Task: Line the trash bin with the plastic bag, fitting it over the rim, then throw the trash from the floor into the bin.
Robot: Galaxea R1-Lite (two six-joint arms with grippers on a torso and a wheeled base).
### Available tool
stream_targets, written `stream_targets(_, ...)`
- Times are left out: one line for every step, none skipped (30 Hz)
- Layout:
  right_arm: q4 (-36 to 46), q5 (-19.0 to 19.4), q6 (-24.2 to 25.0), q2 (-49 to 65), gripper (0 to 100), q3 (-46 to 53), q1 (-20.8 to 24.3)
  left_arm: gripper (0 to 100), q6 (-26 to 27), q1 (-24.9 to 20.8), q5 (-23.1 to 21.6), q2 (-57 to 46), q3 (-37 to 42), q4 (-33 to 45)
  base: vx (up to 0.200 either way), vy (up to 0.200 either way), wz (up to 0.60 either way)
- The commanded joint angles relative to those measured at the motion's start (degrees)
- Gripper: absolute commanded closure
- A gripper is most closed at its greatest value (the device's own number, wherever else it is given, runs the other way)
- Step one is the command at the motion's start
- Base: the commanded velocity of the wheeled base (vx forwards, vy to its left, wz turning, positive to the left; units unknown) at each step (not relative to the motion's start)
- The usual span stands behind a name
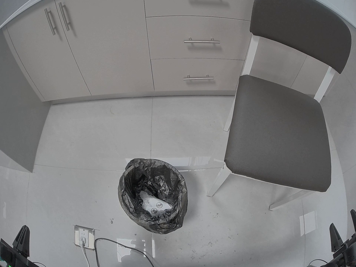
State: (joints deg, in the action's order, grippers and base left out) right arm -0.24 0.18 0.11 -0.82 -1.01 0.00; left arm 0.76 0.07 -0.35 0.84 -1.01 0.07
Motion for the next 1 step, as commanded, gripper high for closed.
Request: stream_targets(-0.02,-0.01,0.07,0.82,0,0.92,0.00,100,0.04,0.01,0.00,-0.84,1.01,0.01,0.000,0.000,0.00)
